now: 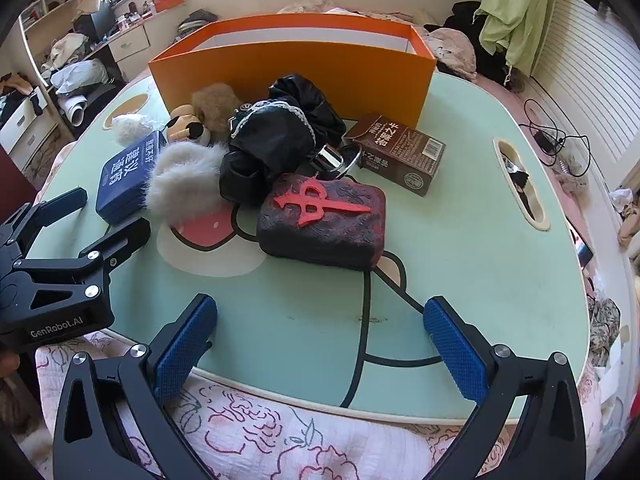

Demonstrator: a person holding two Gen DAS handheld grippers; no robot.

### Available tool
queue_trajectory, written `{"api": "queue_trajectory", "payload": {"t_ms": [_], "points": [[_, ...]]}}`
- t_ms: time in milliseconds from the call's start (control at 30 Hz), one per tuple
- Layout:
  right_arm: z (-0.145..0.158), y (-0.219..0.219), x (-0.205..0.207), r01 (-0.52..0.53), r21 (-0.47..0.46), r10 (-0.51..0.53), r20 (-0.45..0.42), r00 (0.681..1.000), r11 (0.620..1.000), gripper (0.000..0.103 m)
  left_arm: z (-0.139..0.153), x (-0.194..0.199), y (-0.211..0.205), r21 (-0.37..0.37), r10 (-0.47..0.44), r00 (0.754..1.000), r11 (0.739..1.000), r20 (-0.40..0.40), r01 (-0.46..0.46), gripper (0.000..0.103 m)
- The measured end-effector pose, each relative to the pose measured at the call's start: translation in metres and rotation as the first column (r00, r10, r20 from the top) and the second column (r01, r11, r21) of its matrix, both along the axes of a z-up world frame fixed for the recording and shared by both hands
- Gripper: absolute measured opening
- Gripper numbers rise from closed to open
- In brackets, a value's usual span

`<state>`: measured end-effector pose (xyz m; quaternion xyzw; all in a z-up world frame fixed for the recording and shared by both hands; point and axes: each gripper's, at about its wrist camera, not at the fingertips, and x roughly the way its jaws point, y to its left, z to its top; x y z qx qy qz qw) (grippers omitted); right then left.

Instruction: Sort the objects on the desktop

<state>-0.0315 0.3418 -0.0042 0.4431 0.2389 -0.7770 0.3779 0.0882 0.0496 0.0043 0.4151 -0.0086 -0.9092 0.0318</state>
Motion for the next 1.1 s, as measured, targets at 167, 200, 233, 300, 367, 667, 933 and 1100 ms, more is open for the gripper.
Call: {"api": "queue_trajectory", "payload": {"t_ms": [167, 200, 233, 300, 367, 667, 933, 1100], "points": [[-0.001, 0.0004, -0.0003, 0.002, -0.001, -0.002, 0.008, 1.0, 1.0, 0.103, 0.0001, -0.0007, 0.0014, -0.001, -0.002, 1.0, 1.0, 0.002, 0.002, 0.103], [-0.0011, 0.0004, -0.0002, 0.003, -0.002, -0.003, 0.008, 1.0, 1.0, 0.103, 0.0002, -0.0007, 0.0017, -0.002, -0.002, 1.0, 1.0, 0.002, 0.002, 0.103], [-0.0011, 0.0003, 0.0, 0.003, -0.002, -0.003, 0.009, 1.0, 1.0, 0.103, 0.0002, -0.0009, 0.0019, -0.001, -0.001, 1.0, 1.0, 0.003, 0.001, 0.103], [-0.0013, 0.0007, -0.0001, 0.005, -0.005, -0.005, 0.012, 1.0, 1.0, 0.103, 0.0002, -0.0008, 0.0021, -0.001, -0.001, 1.0, 1.0, 0.002, 0.001, 0.103], [-0.0012, 0.0005, -0.0001, 0.006, -0.006, -0.006, 0.012, 1.0, 1.0, 0.103, 0.0002, -0.0011, 0.0025, -0.001, 0.0, 1.0, 1.0, 0.002, 0.0, 0.103], [-0.0012, 0.0002, 0.0008, 0.008, -0.008, -0.008, 0.014, 1.0, 1.0, 0.103, 0.0001, -0.0009, 0.0032, -0.002, 0.001, 1.0, 1.0, 0.001, -0.001, 0.103], [-0.0013, -0.0003, 0.0014, 0.011, -0.01, -0.011, 0.017, 1.0, 1.0, 0.103, 0.0003, -0.0009, 0.0043, -0.003, 0.002, 1.0, 1.0, 0.0, -0.002, 0.103], [-0.0032, 0.0009, 0.0015, 0.018, -0.021, -0.018, 0.029, 0.999, 1.0, 0.103, 0.0006, -0.0018, 0.0061, -0.009, -0.001, 1.0, 1.0, -0.003, 0.001, 0.103]]}}
